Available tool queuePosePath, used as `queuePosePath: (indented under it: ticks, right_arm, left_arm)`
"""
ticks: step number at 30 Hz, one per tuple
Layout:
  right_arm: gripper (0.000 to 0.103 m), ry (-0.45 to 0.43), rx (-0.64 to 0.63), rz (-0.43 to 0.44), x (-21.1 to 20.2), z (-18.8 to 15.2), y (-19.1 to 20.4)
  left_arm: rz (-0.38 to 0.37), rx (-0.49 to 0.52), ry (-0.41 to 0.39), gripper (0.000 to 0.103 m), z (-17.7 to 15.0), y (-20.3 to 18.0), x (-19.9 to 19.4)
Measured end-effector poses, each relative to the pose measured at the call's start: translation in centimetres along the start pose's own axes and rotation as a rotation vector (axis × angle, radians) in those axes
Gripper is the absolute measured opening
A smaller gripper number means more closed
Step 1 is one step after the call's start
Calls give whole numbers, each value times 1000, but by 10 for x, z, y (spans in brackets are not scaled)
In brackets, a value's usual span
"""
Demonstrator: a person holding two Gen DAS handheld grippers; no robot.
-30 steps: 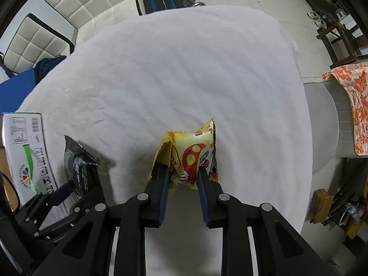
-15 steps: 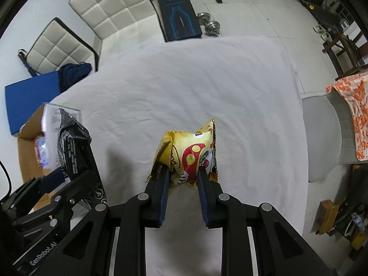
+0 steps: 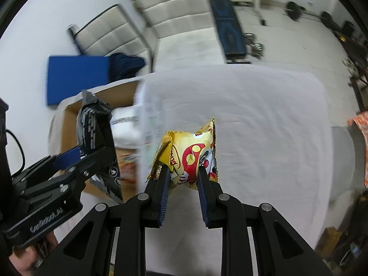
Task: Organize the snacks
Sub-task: 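Carry both packets into the box and release them in the remaining space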
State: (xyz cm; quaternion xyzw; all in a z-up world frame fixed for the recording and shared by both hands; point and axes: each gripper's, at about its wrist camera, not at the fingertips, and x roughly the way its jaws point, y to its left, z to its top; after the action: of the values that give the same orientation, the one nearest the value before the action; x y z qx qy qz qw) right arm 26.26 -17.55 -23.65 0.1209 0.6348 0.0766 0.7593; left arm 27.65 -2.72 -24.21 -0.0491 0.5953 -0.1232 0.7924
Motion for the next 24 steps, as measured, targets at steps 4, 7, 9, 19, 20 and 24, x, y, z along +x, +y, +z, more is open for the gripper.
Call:
queuePosePath:
  ticks: [4, 7, 9, 19, 20, 24]
  right_arm:
    - [25, 28, -47, 56, 20, -7, 62]
    - [25, 53, -77, 90, 41, -14, 106]
    - [25, 65, -95, 103, 58, -20, 132]
    - [25, 119, -102, 87, 124, -28, 189]
    - [25, 125, -100, 83, 128, -28, 190]
    - [25, 147, -84, 75, 150, -27, 195]
  left_arm:
    - [58, -47, 6, 49, -14, 59, -13]
    - [106, -87, 22, 49, -25, 106, -14]
    - [128, -112, 37, 49, -32, 131, -13]
    - [123, -178, 122, 49, -47, 198, 17]
    - [121, -177, 134, 49, -48, 201, 22]
    - [105, -173, 184, 49, -46, 213, 44]
